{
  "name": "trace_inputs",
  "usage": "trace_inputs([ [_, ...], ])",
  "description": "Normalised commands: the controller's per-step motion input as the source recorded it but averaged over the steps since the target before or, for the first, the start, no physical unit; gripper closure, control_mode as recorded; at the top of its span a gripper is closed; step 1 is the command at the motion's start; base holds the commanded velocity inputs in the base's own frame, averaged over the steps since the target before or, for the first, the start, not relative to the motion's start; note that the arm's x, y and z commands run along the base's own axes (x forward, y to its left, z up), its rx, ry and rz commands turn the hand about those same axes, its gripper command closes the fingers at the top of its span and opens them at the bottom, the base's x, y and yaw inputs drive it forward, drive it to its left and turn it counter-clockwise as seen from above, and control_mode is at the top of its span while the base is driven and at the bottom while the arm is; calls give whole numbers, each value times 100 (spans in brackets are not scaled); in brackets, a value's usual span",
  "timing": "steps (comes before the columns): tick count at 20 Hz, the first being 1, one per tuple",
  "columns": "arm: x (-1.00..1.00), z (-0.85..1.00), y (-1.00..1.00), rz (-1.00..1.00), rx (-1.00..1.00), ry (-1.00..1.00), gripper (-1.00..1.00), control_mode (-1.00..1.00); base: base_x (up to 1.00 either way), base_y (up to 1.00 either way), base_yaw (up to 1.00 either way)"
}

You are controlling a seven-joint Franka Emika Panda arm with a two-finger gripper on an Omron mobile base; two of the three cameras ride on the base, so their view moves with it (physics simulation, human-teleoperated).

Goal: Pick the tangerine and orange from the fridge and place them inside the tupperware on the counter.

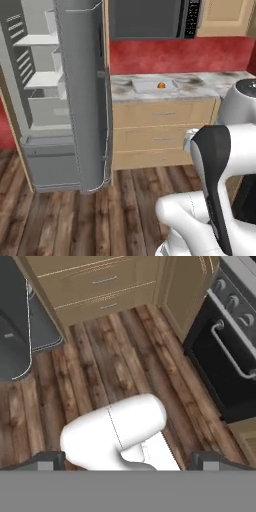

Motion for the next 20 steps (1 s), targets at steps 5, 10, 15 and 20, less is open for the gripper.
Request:
trace_inputs([
  [5,0,0,0,0,0,0,-100,100,-12,87,23],
  [10,0,0,0,0,0,0,-100,100,-8,91,29],
  [15,0,0,0,0,0,0,-100,100,-2,92,32],
  [20,0,0,0,0,0,0,-100,100,14,76,17],
])
